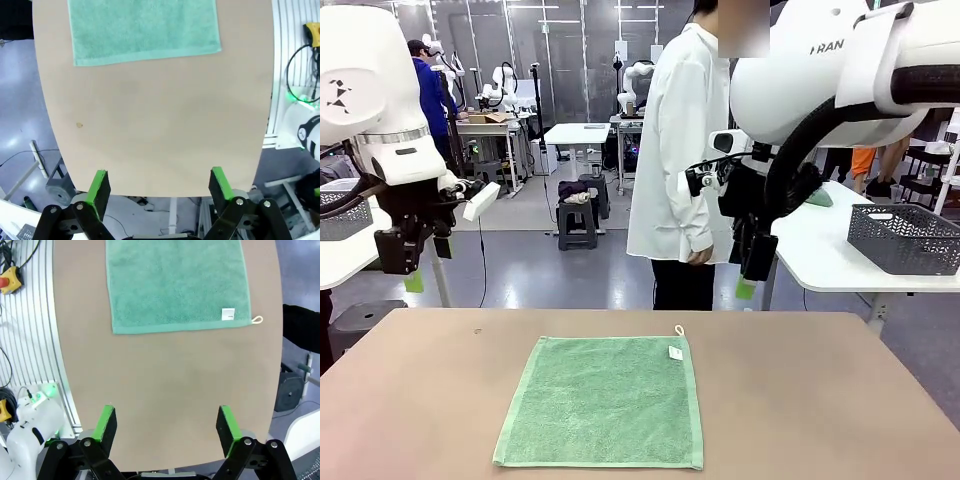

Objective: Fold the towels and place them in the basket.
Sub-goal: When a person lays out a Towel with hook on the table, fold it in half twice.

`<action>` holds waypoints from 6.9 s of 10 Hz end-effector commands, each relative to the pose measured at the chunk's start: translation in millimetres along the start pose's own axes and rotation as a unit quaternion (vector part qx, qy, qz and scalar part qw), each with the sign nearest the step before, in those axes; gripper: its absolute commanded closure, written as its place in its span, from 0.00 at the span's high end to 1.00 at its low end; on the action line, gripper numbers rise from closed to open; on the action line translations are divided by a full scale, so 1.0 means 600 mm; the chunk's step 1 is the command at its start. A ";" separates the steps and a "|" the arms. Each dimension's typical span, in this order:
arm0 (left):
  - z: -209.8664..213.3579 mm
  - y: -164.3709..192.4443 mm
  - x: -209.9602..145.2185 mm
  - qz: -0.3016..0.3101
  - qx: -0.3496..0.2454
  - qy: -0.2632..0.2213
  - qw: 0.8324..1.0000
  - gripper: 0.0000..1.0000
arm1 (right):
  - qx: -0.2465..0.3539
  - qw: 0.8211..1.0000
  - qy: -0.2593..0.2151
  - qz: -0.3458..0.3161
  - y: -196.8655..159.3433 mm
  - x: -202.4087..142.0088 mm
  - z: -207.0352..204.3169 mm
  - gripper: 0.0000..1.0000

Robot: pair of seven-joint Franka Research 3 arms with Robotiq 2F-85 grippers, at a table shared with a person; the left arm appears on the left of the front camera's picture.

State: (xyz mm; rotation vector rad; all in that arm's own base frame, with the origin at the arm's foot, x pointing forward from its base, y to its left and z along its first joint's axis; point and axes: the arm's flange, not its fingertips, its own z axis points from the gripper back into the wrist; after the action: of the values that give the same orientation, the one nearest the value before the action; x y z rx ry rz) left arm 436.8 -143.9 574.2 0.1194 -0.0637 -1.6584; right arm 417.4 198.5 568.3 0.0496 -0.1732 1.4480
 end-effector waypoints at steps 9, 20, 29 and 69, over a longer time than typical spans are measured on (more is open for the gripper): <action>-0.133 -0.190 0.152 0.062 0.027 0.005 0.998 1.00 | -0.021 0.999 0.008 -0.024 0.149 0.028 -0.133 1.00; -0.341 -0.214 0.179 0.001 -0.007 -0.056 0.998 1.00 | 0.023 0.997 0.024 0.063 0.208 0.072 -0.371 1.00; -0.359 -0.207 0.195 0.008 -0.020 -0.067 0.998 1.00 | -0.018 0.995 0.063 0.072 0.203 0.065 -0.396 1.00; -0.435 -0.190 0.168 0.024 -0.033 -0.020 0.999 0.00 | 0.024 0.997 0.071 0.035 0.154 0.052 -0.452 0.00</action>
State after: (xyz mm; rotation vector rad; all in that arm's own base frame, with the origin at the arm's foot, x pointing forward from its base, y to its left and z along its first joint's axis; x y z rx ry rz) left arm 355.8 -231.6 302.3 0.0124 -0.0647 -1.6056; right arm 354.1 280.6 295.9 -0.0376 -0.0384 1.5029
